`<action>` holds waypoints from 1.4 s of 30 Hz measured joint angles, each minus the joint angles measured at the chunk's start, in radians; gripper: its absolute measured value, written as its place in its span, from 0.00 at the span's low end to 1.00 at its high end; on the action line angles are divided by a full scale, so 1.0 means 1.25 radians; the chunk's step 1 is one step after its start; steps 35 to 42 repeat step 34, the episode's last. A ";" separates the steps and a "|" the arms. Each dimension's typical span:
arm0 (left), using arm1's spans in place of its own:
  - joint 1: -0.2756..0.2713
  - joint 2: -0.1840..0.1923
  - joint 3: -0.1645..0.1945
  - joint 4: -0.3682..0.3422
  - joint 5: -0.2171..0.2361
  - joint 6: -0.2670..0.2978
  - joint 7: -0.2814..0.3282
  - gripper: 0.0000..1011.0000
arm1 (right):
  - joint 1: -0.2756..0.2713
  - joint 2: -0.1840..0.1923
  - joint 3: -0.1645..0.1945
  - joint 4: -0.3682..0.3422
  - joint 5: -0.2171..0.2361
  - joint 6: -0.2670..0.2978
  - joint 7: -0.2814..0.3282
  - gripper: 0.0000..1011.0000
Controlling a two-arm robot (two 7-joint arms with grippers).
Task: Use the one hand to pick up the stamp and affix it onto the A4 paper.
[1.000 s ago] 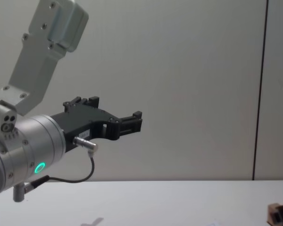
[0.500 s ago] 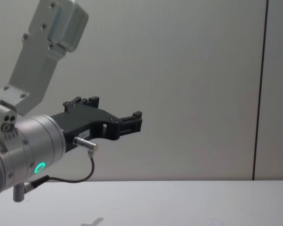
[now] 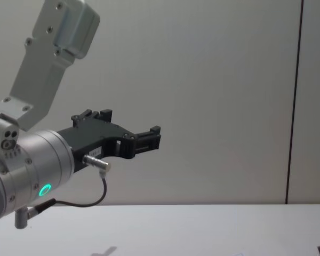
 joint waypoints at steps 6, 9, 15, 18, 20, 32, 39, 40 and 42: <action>0.000 0.000 0.000 0.000 0.000 0.000 0.000 0.99 | -0.002 0.002 0.003 -0.004 -0.004 -0.036 0.005 0.75; 0.000 0.000 0.000 0.000 0.000 0.000 0.000 0.99 | -0.007 0.004 0.004 -0.013 -0.007 -0.056 0.007 0.80; 0.000 0.000 0.000 0.000 0.000 0.000 0.000 0.99 | -0.019 0.011 0.008 -0.039 -0.018 -0.105 0.011 0.97; 0.000 0.000 0.000 0.000 0.000 0.000 0.000 0.99 | -0.026 0.017 0.010 -0.053 -0.024 -0.132 0.013 0.99; 0.000 0.000 0.000 0.000 0.000 0.000 0.000 0.99 | -0.030 0.020 0.011 -0.060 -0.027 -0.146 0.015 0.99; 0.000 0.000 0.000 0.000 0.000 0.000 0.000 0.99 | -0.064 0.049 0.024 -0.120 -0.051 -0.271 0.025 0.99; 0.000 0.000 0.000 0.000 0.000 0.000 0.000 0.99 | -0.070 0.056 0.027 -0.131 -0.054 -0.294 0.027 0.99; 0.000 0.000 0.000 0.000 0.000 0.000 0.000 0.99 | -0.070 0.056 0.027 -0.131 -0.054 -0.294 0.027 0.99; 0.000 0.000 0.000 0.000 0.000 0.000 0.000 0.99 | -0.070 0.056 0.027 -0.131 -0.054 -0.294 0.027 0.99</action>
